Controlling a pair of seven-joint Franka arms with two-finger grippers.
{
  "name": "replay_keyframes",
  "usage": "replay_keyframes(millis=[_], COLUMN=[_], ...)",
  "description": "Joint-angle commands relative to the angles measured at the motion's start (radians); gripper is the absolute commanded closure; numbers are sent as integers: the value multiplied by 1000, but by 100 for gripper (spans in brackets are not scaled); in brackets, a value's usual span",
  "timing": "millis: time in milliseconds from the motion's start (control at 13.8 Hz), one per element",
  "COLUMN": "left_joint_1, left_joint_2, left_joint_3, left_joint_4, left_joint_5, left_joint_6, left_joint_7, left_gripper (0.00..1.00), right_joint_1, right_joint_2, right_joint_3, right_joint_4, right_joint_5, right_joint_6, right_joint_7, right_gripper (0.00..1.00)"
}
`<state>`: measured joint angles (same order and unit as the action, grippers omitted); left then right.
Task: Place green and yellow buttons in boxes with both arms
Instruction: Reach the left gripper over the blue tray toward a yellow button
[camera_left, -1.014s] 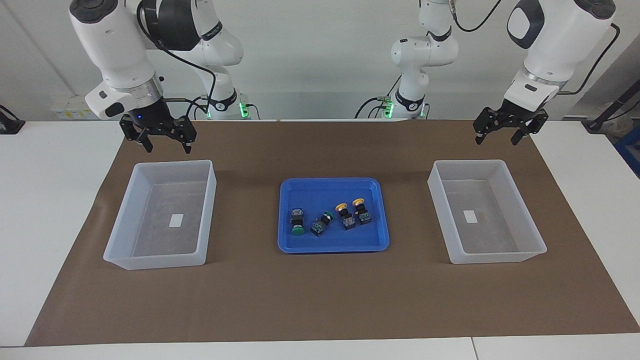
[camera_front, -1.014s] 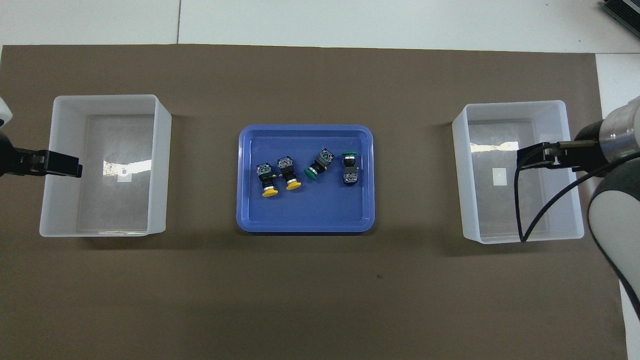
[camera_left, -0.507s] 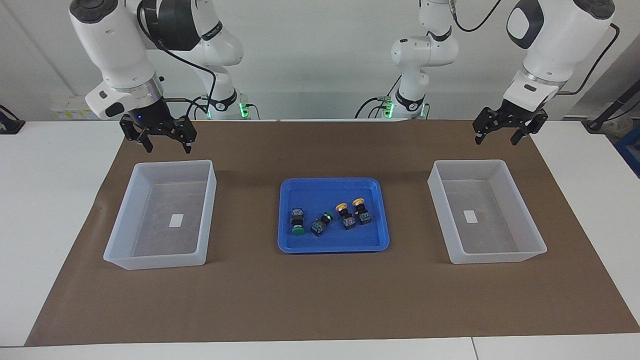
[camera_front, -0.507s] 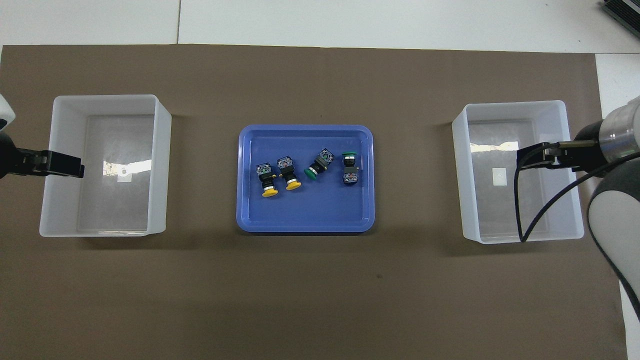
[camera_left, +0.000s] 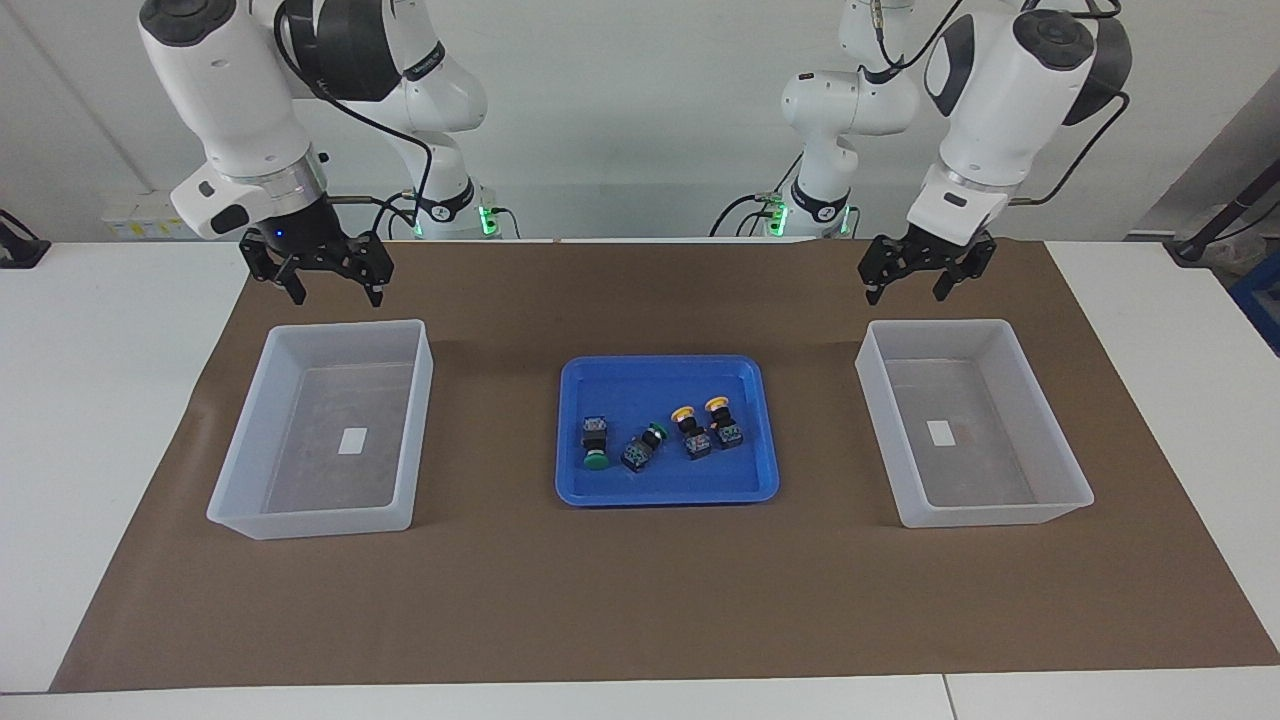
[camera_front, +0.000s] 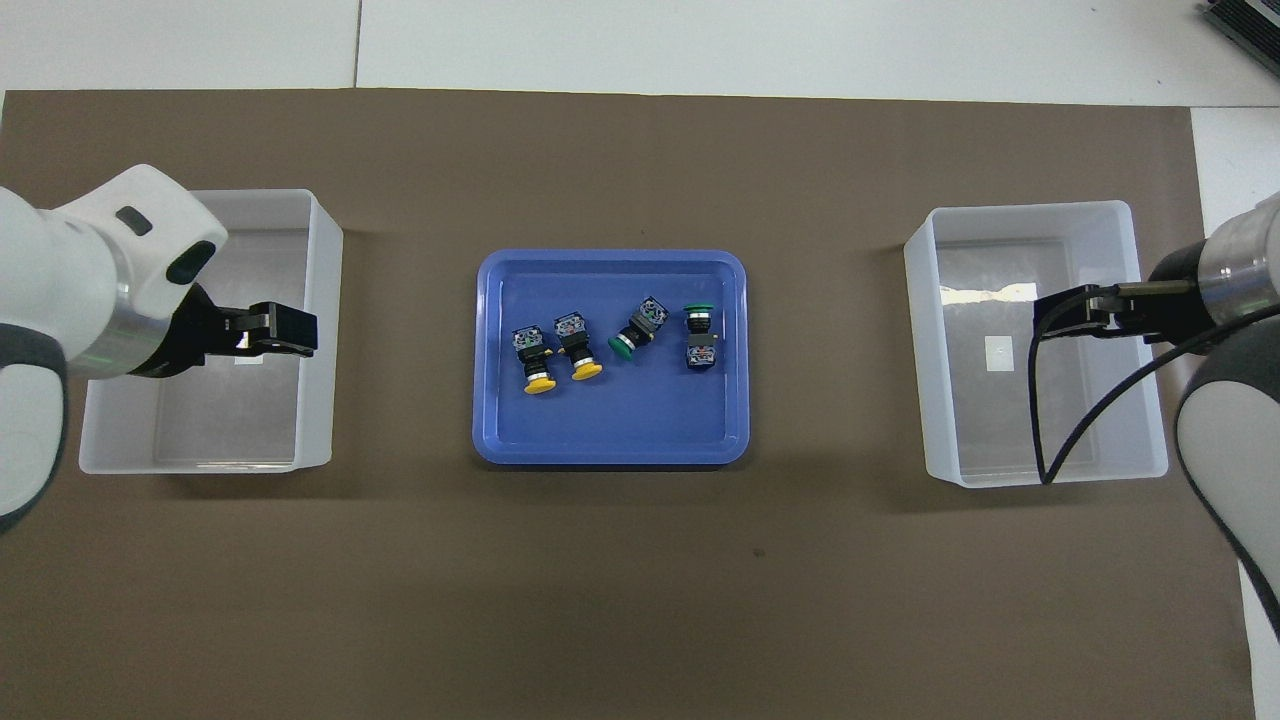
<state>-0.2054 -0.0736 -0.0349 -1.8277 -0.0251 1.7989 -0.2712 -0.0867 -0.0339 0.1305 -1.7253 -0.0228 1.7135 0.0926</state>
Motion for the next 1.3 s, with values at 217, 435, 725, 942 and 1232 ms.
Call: replay_keyframes(millis=[217,435,725,942,1232], left_joint_1=[-159,-190,-193,-193,-253], left_joint_2=[69,138,153,173,290], left_joint_3=[13,15,15,15,18], left_joint_4=[-93,-94,-130,-153,-160], left_joint_5=[-18,-18,-18,-18,-16], left_joint_6=[245,342,467,519,592], left_joint_7=[-267,-312,-342,-344,-390], left_gripper=[0,0,0,0,0], right_joint_1=[-10,-10,-10,-10,-10], right_joint_2=[-3,-3,-3,-3,-3], right_joint_3=[4,4,4,4,4], right_joint_4=[3,3,3,3,3], right_joint_5=[20,18,20,20,20], right_joint_6=[-15,-15,-15,-15,-15], right_joint_7=[-25,-27,-27,-27,-27], right_gripper=[0,0,0,0,0])
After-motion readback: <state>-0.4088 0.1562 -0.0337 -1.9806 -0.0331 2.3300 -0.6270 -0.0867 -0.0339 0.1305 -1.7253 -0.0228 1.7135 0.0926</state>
